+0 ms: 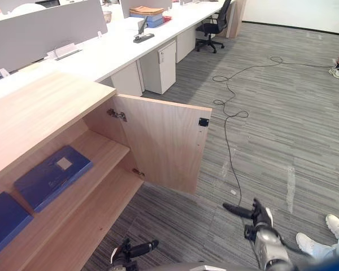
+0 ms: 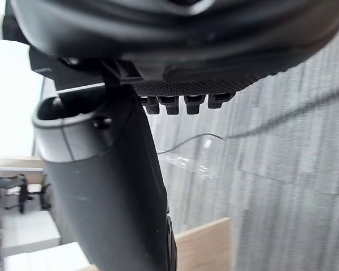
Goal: Walk over to the cabinet, pick up the folder, carry it to the office cabinet, place the folder inside the office cabinet, then close the office cabinet door
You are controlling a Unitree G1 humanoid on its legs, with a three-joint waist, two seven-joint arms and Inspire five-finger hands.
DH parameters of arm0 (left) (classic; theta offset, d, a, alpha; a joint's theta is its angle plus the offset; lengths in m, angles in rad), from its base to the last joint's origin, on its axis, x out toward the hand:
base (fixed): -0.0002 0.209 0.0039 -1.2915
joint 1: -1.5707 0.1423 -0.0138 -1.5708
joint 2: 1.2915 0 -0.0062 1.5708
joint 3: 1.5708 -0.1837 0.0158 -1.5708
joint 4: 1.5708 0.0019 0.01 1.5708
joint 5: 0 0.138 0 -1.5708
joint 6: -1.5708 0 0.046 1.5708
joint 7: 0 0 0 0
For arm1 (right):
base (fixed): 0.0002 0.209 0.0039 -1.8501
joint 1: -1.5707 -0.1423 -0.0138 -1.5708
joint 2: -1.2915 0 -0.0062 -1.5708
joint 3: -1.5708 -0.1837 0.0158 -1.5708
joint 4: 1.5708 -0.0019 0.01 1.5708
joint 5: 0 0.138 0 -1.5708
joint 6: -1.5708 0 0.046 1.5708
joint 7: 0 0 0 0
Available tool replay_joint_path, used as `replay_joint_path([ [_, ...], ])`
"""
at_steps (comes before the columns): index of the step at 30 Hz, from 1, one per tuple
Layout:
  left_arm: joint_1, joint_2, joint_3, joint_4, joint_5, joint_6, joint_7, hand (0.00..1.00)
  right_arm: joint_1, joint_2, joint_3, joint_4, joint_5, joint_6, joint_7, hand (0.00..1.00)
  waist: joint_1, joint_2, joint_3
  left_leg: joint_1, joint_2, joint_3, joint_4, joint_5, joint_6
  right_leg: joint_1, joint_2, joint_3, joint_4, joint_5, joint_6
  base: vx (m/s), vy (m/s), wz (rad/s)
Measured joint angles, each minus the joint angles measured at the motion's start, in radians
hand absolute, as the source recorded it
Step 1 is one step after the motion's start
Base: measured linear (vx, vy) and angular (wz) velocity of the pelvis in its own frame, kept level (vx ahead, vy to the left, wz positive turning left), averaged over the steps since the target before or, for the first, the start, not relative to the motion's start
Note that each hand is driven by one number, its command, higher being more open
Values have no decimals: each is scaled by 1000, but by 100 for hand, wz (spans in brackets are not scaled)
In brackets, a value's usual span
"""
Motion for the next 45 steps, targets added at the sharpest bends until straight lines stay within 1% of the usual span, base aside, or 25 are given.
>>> replay_joint_path([
  [1, 14, 6, 1, 1, 0, 1, 0, 100, -16, -6, -5, -10, 5, -3, -10, 100, -1, -2, -1, -7, -2, -7, 3, 0, 0, 4, -2, -5, -10, 3, 4, -99, 25, 24],
  [2, 26, 15, 20, 0, -6, 2, 0, 100, -42, -26, -15, -20, 18, -13, -22, 100, 1, -7, -2, -15, -5, -20, 5, 1, 0, 11, -4, -13, -23, 10, 6, -108, 23, 38],
  [4, 53, 37, 22, 0, -8, 2, 1, 100, -108, -75, -44, -19, 59, -26, -36, 100, 4, -7, -6, -38, -13, -57, 11, 4, 1, 15, -13, -34, -38, 20, 9, -60, 15, 37],
  [7, 92, 34, 47, 1, -28, 2, -1, 100, -234, -178, -52, 25, 109, -43, -58, 100, 8, 7, -4, -69, -22, -98, 21, 15, 5, 14, -24, -62, -47, 29, 6, -43, 20, 32],
  [8, 97, 33, 51, 1, -32, 3, -2, 100, -257, -191, -59, 39, 115, -44, -61, 100, 13, 9, -4, -74, -22, -105, 22, 16, 5, 14, -24, -68, -47, 30, 5, -21, 1, 30],
  [10, 100, 32, 51, 1, -56, 3, -3, 100, -350, -248, -61, 105, 149, -52, -67, 100, 29, 16, 2, -88, -21, -129, 17, 29, 3, 14, -24, -92, -49, 31, 2, -11, -13, 30],
  [11, 100, 30, 51, 1, -61, 3, -5, 100, -376, -260, -58, 125, 154, -52, -66, 100, 33, 19, 4, -91, -21, -137, 17, 31, 2, 14, -24, -97, -49, 31, 1, -12, -16, 25],
  [13, 105, 23, 51, 0, -64, 2, -7, 100, -469, -297, -16, 195, 163, -53, -58, 100, 46, 25, 8, -98, -21, -153, 9, 42, 0, 14, -25, -114, -50, 31, -1, -17, -11, 21],
  [16, 102, 18, 50, -2, -80, -1, -9, 100, -536, -305, 28, 240, 182, -58, -40, 100, 53, 25, 11, -105, -21, -173, -2, 54, -1, 14, -26, -132, -52, 31, -2, -17, -8, 19],
  [18, 99, 14, 50, -4, -83, -2, -8, 100, -611, -305, 75, 298, 190, -58, -24, 100, 58, 22, 26, -111, -23, -185, -3, 60, -1, 14, -29, -144, -51, 31, -3, -25, 6, 17],
  [20, 91, 13, 49, -7, -94, -7, -9, 100, -656, -304, 90, 331, 190, -58, -13, 100, 60, 24, 39, -119, -26, -203, -3, 65, -3, 17, -33, -160, -51, 31, -3, -21, 8, 23],
  [21, 90, 13, 45, -17, -101, -7, -8, 100, -683, -304, 102, 358, 190, -58, -8, 100, 68, 25, 45, -122, -26, -210, -4, 68, -4, 18, -34, -166, -52, 31, -3, -14, 10, 22],
  [24, 87, 11, 39, -30, -102, -8, -8, 100, -727, -302, 122, 397, 190, -58, 3, 100, 85, 31, 58, -132, -26, -232, -9, 78, -4, 18, -35, -185, -52, 31, -4, 2, 7, 18],
  [28, 79, 9, 39, -33, -102, -8, -8, 100, -791, -301, 169, 436, 189, -58, 20, 100, 91, 40, 81, -135, -28, -255, -24, 97, -6, 18, -37, -208, -52, 30, -5, 6, 9, 19],
  [31, 79, 5, 39, -40, -103, -11, -8, 100, -823, -304, 196, 463, 186, -57, 21, 100, 99, 40, 87, -138, -30, -271, -36, 108, -8, 18, -40, -220, -52, 30, -5, 6, 20, 13],
  [34, 76, 5, 33, -40, -111, -14, -8, 100, -831, -311, 199, 472, 148, -57, 22, 100, 99, 41, 95, -146, -32, -277, -37, 112, -7, 18, -43, -226, -51, 30, -5, -1, 30, 7],
  [38, 73, 5, 6, -51, -119, -22, -8, 100, -863, -313, 205, 485, 138, -57, 22, 100, 94, 45, 113, -147, -32, -280, -36, 117, -9, 12, -44, -227, -47, 30, -6, 0, 0, 0],
  [41, 72, 4, -7, -61, -118, -22, -8, 100, -875, -317, 211, 491, 90, -55, 21, 100, 93, 47, 120, -149, -31, -281, -34, 119, -10, 11, -43, -228, -47, 31, -6, 0, 0, 0],
  [43, 72, 4, -12, -61, -117, -23, -7, 100, -875, -322, 250, 490, 66, -54, 16, 100, 90, 48, 122, -149, -31, -281, -33, 119, -10, 11, -42, -228, -47, 31, -6, 0, 0, 0],
  [44, 72, 5, -17, -61, -117, -25, -7, 100, -875, -323, 294, 485, 64, -53, 11, 100, 86, 49, 125, -150, -31, -280, -32, 119, -10, 11, -42, -226, -47, 31, -6, 16, 26, -7],
  [45, 72, 5, -18, -61, -117, -29, -7, 100, -874, -324, 363, 462, 61, -41, 3, 100, 80, 48, 131, -150, -30, -275, -30, 119, -10, 10, -41, -220, -47, 29, -5, 11, 26, -12],
])
